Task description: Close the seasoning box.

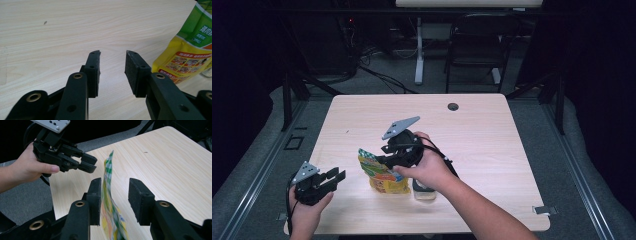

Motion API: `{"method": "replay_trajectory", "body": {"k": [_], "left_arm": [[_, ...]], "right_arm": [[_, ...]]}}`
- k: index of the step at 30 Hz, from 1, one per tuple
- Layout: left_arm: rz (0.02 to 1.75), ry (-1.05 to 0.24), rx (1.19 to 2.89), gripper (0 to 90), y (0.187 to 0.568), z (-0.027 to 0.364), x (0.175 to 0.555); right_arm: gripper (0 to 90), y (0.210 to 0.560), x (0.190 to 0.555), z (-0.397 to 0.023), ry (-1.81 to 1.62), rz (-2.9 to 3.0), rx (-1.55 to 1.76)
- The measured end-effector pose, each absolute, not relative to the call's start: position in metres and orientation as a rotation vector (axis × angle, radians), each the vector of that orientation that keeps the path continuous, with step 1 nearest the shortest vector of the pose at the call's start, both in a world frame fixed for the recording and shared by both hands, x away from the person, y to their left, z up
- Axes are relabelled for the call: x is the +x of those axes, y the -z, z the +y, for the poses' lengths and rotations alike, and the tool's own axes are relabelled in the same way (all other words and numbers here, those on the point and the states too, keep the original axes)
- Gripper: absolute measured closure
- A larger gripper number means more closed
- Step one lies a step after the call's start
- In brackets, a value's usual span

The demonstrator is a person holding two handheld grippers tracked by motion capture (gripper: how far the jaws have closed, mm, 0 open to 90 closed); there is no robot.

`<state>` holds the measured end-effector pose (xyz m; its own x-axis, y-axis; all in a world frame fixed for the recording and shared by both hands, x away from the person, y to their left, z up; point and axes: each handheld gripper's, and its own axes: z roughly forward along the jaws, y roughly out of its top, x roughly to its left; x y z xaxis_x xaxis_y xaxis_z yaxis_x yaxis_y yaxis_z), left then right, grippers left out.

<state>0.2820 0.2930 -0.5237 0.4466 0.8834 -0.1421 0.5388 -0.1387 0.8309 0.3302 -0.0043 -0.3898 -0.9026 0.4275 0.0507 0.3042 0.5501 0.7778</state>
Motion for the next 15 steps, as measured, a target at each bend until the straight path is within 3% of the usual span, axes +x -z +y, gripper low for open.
{"method": "replay_trajectory", "body": {"k": [15], "left_arm": [[1.209,-0.487,1.812,65.0,0.524,0.293,0.282]], "right_arm": [[68.2,0.396,0.342,0.031,-1.136,2.728,0.567]]}}
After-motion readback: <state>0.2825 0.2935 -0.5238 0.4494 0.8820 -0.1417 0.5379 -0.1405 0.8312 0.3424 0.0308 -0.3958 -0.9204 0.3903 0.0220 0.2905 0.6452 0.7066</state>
